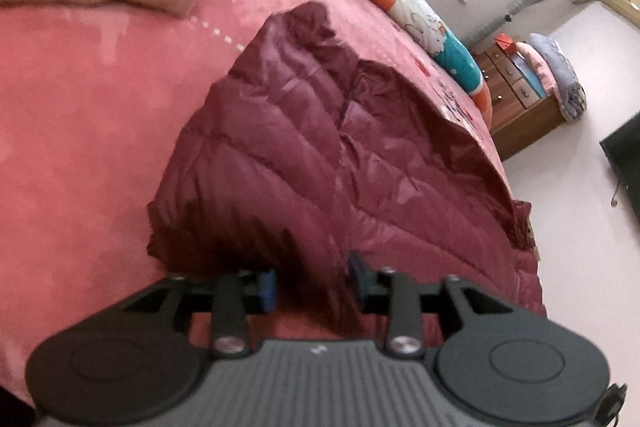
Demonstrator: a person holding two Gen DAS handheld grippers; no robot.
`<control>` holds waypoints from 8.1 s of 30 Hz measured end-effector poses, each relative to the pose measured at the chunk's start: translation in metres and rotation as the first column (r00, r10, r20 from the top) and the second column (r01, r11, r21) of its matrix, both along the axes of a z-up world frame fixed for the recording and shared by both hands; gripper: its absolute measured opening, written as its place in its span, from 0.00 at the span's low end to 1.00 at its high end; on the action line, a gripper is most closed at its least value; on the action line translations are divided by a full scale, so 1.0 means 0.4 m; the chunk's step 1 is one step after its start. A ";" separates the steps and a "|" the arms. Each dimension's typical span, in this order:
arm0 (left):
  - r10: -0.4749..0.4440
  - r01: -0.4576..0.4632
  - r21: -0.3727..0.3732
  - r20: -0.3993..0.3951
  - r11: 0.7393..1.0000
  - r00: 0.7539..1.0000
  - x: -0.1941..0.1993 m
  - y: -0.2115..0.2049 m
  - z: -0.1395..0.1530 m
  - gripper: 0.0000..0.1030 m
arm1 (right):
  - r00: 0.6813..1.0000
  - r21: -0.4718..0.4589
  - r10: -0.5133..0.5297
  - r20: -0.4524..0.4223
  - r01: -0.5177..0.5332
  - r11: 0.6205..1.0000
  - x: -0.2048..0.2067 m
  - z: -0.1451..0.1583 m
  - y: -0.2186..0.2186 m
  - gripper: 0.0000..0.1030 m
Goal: Fold large clothes
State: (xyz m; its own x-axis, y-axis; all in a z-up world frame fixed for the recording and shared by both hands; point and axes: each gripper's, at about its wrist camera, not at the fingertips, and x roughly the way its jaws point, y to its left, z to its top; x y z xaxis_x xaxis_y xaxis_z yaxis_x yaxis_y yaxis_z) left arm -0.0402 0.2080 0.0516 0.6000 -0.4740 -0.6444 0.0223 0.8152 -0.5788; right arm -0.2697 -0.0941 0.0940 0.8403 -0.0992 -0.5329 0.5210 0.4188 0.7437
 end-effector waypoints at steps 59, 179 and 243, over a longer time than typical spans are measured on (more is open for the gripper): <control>-0.153 0.005 0.440 0.302 0.898 0.941 0.548 -0.275 -0.126 0.65 | 0.913 -0.475 0.260 -0.314 -0.389 0.789 0.724 -0.078 -0.066 1.00; -0.246 0.228 -0.209 -0.062 0.951 0.967 0.390 0.110 -0.165 0.99 | 0.842 0.015 0.533 0.080 -0.536 0.844 0.320 -0.076 -0.193 1.00; -0.416 0.354 0.281 0.207 0.892 0.885 0.309 -0.392 0.248 0.24 | 0.983 -0.538 0.182 0.012 -0.147 0.830 0.121 0.150 -0.160 0.38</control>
State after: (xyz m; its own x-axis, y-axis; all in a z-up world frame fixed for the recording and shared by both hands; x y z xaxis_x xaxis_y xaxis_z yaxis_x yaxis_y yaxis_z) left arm 0.0835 0.0513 0.1507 0.5581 -0.5597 -0.6126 0.4830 0.8194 -0.3086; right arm -0.2213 -0.1583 0.1541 0.8985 -0.2099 -0.3855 0.3701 0.8345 0.4082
